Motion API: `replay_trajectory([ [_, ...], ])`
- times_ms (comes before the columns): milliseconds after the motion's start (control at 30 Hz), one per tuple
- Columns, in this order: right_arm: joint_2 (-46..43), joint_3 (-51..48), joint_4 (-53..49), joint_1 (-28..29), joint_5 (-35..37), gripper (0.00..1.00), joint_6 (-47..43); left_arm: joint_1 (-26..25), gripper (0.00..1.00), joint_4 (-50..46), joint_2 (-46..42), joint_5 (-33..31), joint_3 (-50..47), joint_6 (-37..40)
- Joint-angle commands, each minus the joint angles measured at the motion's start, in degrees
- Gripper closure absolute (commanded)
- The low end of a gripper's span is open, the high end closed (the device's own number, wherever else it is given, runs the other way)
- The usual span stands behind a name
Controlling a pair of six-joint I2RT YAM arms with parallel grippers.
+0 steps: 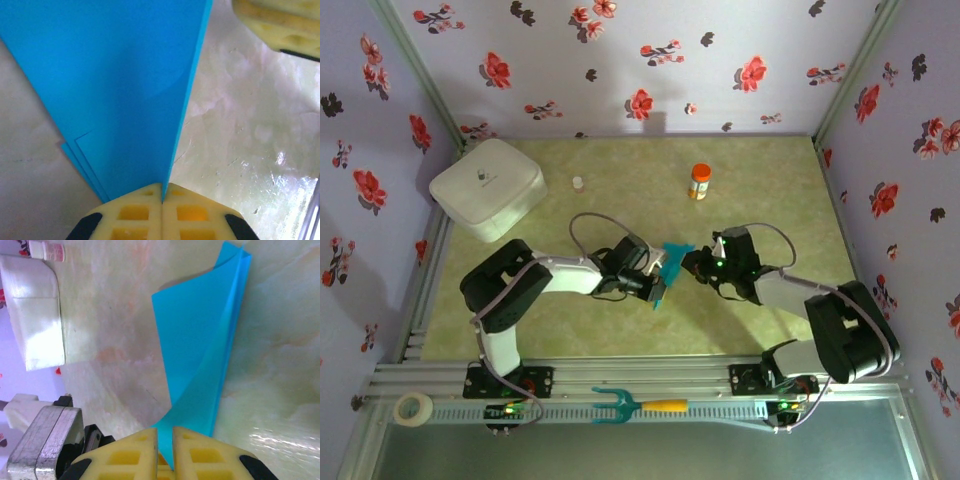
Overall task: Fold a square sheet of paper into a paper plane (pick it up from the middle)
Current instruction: Fold the wing for the fifth time at the center of the table.
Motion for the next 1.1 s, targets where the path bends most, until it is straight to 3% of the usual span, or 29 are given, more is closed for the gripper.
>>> replay_trajectory([
  [0, 2.77, 0.98, 4.03, 0.78, -3.21, 0.87, -0.8, 0.78, 1.0, 2.81, 1.84, 2.55, -2.85, -3.62],
  [567, 12.68, 5.98, 7.68, 0.79, -7.53, 0.89, -2.08, 2.97, 1.0, 11.61, 2.06, 4.56, -8.2, -10.79],
  [1067, 17.47, 7.42, 8.75, 0.79, -8.97, 0.89, -2.17, 4.46, 1.0, 10.21, 4.34, 6.34, -7.2, -13.15],
])
